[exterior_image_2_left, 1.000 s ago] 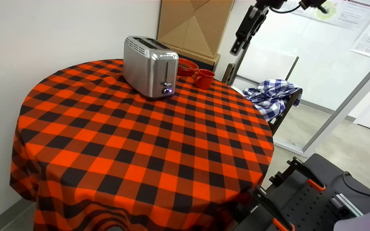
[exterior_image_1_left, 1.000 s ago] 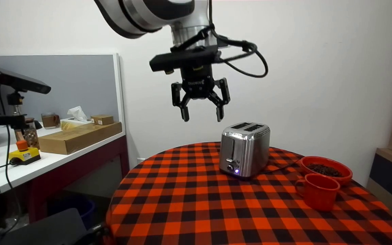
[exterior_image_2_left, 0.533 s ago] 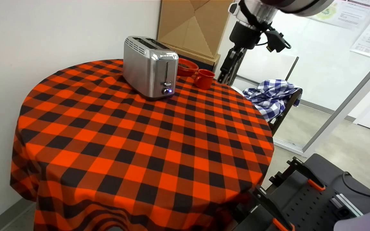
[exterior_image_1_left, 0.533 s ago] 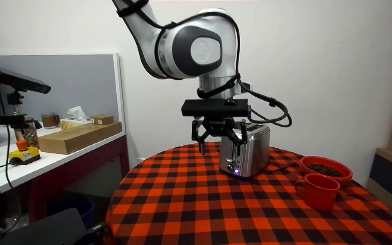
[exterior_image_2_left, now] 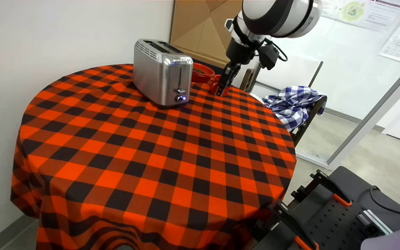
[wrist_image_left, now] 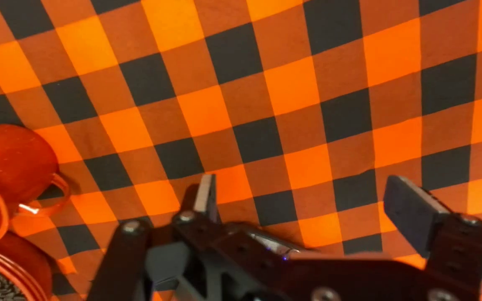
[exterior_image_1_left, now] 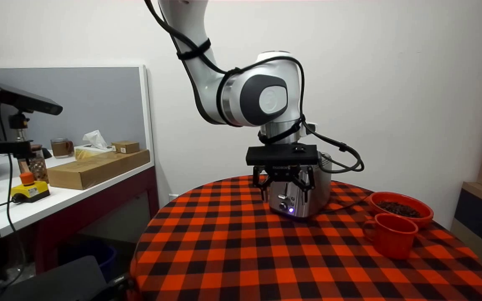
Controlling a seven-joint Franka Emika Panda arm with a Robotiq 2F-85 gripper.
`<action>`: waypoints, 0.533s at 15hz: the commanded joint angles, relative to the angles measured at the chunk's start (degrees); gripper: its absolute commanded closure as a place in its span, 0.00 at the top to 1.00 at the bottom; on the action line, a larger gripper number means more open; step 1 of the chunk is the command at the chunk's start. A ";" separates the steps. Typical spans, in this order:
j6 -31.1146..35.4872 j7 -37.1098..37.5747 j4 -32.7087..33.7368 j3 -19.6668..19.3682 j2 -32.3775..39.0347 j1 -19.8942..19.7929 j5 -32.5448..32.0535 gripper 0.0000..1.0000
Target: Turn off the switch of the toaster
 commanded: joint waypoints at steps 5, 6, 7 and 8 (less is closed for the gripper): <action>0.54 6.76 10.38 1.82 10.97 -1.73 -4.83 1.00; 0.68 7.40 11.53 1.76 12.14 -1.64 -5.15 1.00; 1.14 8.23 12.56 1.62 13.24 -1.47 -5.39 1.00; 1.35 8.70 13.59 1.73 14.25 -1.50 -5.44 1.00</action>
